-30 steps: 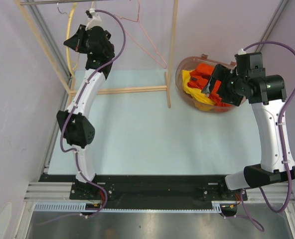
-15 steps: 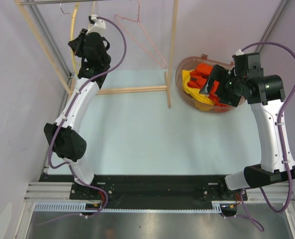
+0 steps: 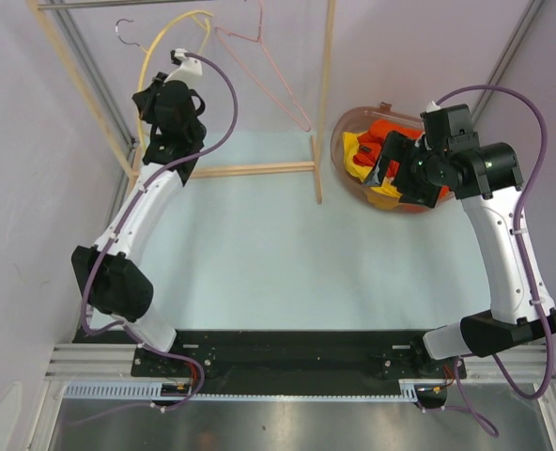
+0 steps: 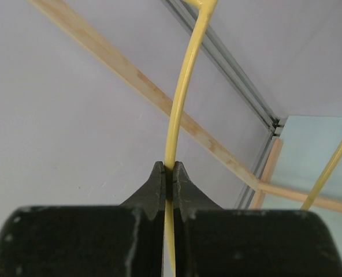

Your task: Remove the shorts from the hanger

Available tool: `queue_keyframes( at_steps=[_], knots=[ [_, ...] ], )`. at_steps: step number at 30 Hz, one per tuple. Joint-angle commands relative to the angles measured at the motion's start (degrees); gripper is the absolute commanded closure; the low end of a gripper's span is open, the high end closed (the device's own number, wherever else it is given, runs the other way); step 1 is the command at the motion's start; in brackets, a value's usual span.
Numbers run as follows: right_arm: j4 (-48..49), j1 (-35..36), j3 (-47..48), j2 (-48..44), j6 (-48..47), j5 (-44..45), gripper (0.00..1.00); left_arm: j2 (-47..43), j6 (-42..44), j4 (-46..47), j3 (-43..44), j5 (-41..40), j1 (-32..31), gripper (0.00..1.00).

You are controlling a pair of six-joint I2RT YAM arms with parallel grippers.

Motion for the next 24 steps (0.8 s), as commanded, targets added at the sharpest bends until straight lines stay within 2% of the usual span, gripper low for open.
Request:
queue_keyframes(
  at_steps=[1,7,9,19,24],
  knots=[
    [-1.1,0.3,-0.9,-1.1,0.8,0.4,0.00,-6.2,-1.1,9.2,-3.0,1.1,0.2,1.00],
    [-0.9,0.5,-1.0,-0.8,0.6,0.0,0.00,-7.3,-2.1,7.9,-2.3,6.4,0.4,1.00],
    [-0.9,0.5,-0.8,-0.7,0.4,0.2,0.00,-6.5,-4.6,3.2,-0.2,10.3,0.9,1.00],
    [-1.8,0.4,0.6,-0.1,0.0,0.9,0.00,-4.3,-4.4,3.7,3.2,9.5,1.2,1.00],
    [-1.7,0.3,0.6,0.0,0.1,1.1,0.00,-5.3,-3.9,6.5,0.7,8.7,1.1,1.00]
  ],
)
